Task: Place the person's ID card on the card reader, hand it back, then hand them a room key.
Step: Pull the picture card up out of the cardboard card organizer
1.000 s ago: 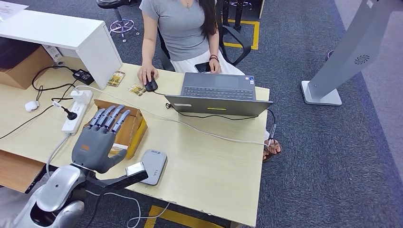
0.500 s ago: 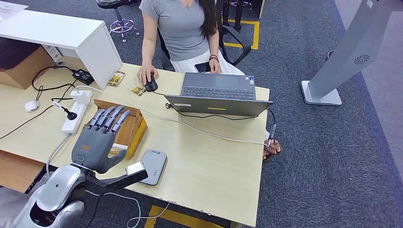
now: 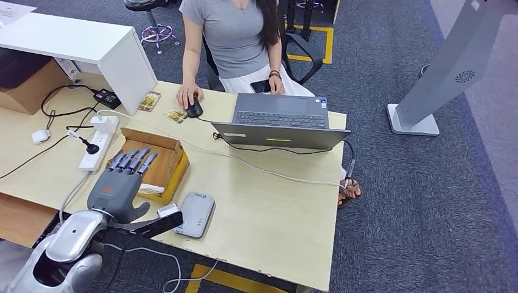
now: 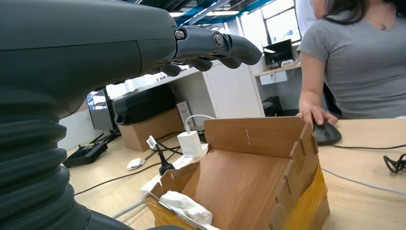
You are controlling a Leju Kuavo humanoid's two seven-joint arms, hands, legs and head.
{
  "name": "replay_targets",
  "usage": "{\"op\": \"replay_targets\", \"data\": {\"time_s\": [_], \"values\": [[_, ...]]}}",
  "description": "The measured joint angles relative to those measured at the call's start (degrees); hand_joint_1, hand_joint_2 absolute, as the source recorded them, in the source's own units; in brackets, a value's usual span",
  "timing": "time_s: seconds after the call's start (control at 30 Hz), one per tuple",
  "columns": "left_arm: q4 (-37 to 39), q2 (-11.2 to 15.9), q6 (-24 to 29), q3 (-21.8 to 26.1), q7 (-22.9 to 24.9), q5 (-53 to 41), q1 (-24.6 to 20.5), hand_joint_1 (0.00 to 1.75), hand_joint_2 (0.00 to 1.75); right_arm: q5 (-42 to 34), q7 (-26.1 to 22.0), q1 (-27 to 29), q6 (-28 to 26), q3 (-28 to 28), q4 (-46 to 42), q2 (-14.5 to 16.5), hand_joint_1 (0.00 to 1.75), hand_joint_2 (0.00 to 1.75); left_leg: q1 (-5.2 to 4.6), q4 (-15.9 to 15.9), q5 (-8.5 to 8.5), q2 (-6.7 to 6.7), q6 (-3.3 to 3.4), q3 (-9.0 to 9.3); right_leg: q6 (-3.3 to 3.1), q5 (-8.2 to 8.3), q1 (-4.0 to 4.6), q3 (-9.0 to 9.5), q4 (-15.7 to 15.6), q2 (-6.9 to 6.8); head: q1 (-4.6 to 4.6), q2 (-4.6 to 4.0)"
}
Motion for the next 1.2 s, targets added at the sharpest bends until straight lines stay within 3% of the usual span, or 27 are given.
{"op": "replay_targets", "data": {"time_s": [0.8,1.2], "values": [[1.10,0.00,-0.37,0.00,0.75,-0.03,0.00,0.00,1.75,0.52,0.17,0.07,0.07,-0.45,-0.13,0.05,0.00,1.75,0.00,0.00,0.00,0.00,0.00,0.00,0.00,0.00,0.00,0.00,0.01,0.00,-0.01,0.00],[2.08,-0.84,4.22,0.43,1.86,-3.55,1.91,0.00,1.75,1.46,0.17,0.10,0.38,-0.48,-0.33,0.13,0.00,1.75,0.00,0.00,0.00,-0.02,0.00,0.00,0.00,0.00,0.00,0.00,0.01,-0.03,-0.01,0.00]]}}
